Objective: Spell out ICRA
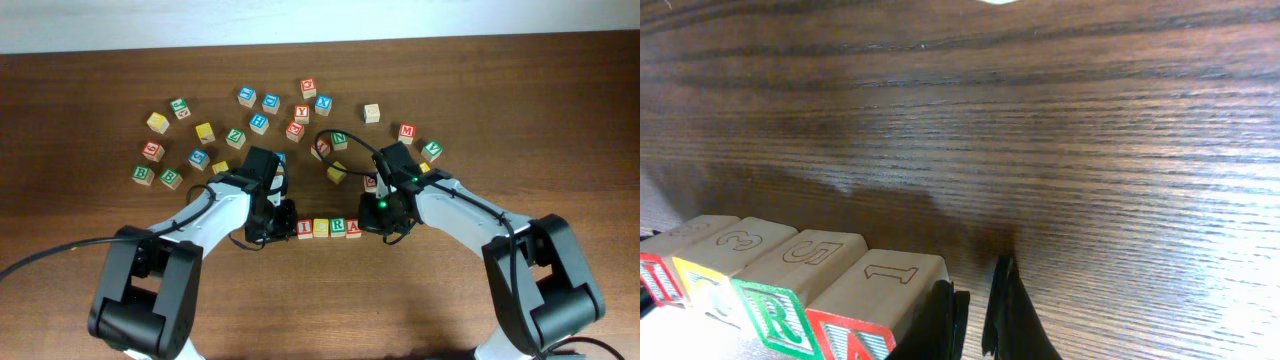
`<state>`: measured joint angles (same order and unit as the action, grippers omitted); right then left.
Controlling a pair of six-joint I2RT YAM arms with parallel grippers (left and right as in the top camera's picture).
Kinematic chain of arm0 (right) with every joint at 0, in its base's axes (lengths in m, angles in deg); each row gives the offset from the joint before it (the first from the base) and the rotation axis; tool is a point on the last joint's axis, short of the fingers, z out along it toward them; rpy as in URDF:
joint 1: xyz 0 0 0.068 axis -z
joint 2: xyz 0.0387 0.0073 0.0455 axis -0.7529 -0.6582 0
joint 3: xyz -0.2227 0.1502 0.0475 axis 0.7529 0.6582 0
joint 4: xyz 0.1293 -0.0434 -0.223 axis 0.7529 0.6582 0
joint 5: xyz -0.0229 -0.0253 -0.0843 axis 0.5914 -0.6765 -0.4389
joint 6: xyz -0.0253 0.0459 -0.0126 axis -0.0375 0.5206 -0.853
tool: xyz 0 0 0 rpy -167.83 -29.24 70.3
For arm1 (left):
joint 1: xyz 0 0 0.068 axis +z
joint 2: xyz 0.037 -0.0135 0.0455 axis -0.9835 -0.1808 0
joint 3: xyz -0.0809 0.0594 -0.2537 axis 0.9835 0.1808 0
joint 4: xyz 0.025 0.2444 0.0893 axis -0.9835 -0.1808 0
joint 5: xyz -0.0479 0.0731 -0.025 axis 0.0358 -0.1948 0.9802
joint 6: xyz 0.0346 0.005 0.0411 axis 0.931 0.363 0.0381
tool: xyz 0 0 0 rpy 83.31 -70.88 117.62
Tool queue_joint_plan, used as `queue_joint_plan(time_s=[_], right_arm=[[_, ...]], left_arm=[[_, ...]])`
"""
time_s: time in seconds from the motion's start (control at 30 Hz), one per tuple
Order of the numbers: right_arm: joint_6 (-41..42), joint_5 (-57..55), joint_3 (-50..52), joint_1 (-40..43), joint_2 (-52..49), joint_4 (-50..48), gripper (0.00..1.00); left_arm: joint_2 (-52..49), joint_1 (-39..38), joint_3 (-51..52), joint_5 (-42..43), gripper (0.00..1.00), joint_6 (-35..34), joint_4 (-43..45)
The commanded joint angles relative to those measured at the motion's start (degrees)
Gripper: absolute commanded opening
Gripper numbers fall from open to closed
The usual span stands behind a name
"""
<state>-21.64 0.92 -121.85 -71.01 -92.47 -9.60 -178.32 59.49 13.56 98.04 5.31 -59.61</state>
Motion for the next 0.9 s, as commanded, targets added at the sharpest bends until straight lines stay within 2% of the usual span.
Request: queue_joint_plan(time_s=[0.0,0.2,0.33,0.6,0.87], right_arm=[[2.0,0.1,1.1,-0.9,-2.4,-0.1,0.04],[3.3,0.0,1.1,-3.0,-2.4,-0.6,0.04],[4.8,-0.8,1.1,-3.4,-2.4,-0.1,0.04],[9.7,-0.4,1.1,-3.7,-2.4,2.4,0.04],[9.2,-3.7,1.1,-3.8,-2.4,1.6,0.05]], left_arm=[[-1.3,-1.0,0.2,1.1,0.09,-0.3,0.2],[-1.3,-3.7,0.2,0.7,0.10,-0.3,2.0],[-1.3,-3.6,0.2,-2.3,0.03,-0.3,1.3],[-1.3,-3.6,0.1,-2.4,0.06,0.4,1.4],[-1.3,-3.6,0.1,-2.4,0.04,0.4,-1.3]])
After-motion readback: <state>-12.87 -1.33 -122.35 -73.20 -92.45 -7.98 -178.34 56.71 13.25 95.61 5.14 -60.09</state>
